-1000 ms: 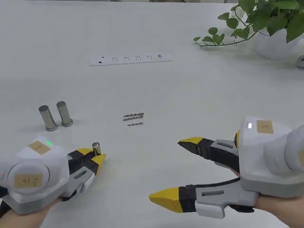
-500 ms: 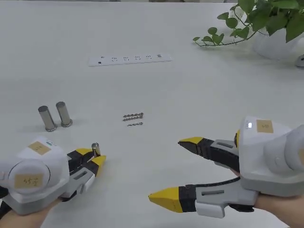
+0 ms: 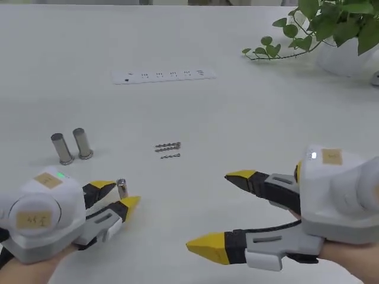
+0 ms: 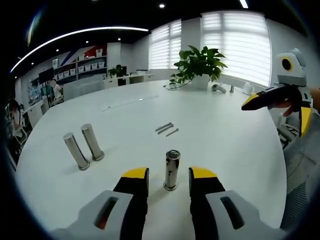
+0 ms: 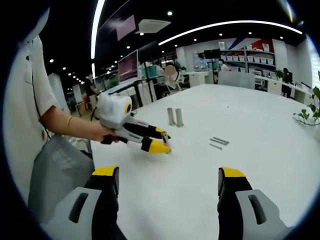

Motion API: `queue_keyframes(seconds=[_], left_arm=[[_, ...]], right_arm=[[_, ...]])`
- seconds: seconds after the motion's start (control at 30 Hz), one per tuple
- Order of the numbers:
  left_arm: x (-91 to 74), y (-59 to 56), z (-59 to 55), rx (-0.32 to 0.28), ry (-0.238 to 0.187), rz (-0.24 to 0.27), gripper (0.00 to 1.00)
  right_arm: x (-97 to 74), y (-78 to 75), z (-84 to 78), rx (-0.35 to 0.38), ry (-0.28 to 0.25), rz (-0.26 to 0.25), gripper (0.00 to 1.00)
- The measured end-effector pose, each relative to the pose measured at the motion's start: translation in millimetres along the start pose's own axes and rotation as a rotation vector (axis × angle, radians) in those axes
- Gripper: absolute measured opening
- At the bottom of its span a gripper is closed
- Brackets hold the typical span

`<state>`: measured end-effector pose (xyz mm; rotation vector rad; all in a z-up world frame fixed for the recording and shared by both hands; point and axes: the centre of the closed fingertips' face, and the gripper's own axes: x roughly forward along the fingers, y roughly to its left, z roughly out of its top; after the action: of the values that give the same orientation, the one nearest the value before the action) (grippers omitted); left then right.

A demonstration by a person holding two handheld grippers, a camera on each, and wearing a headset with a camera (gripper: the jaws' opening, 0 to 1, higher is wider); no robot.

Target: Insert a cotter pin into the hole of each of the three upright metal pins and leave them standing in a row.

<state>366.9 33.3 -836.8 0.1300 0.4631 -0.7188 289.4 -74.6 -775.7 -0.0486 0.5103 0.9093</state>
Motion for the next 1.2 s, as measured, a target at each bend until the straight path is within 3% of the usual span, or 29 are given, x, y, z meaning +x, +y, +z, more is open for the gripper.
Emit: queue_keyframes(seconds=[0.53, 0.9, 1.2], left_arm=[[-29.6, -4.0, 14.9, -0.024, -0.027, -0.005, 0.52], [-49.3, -11.0, 15.8, -0.044, -0.034, -0.024, 0.66], [-62.0, -13.4, 27.1, -0.085, -0.079, -0.012, 0.82]], right_arm=[[4.5, -29.8, 13.3, 0.001, 0.002, 0.004, 0.73], [18.3, -48.7, 15.4, -0.033, 0.051, 0.037, 0.64], [31.6, -65.4, 22.5, -0.070, 0.088, 0.051, 0.55]])
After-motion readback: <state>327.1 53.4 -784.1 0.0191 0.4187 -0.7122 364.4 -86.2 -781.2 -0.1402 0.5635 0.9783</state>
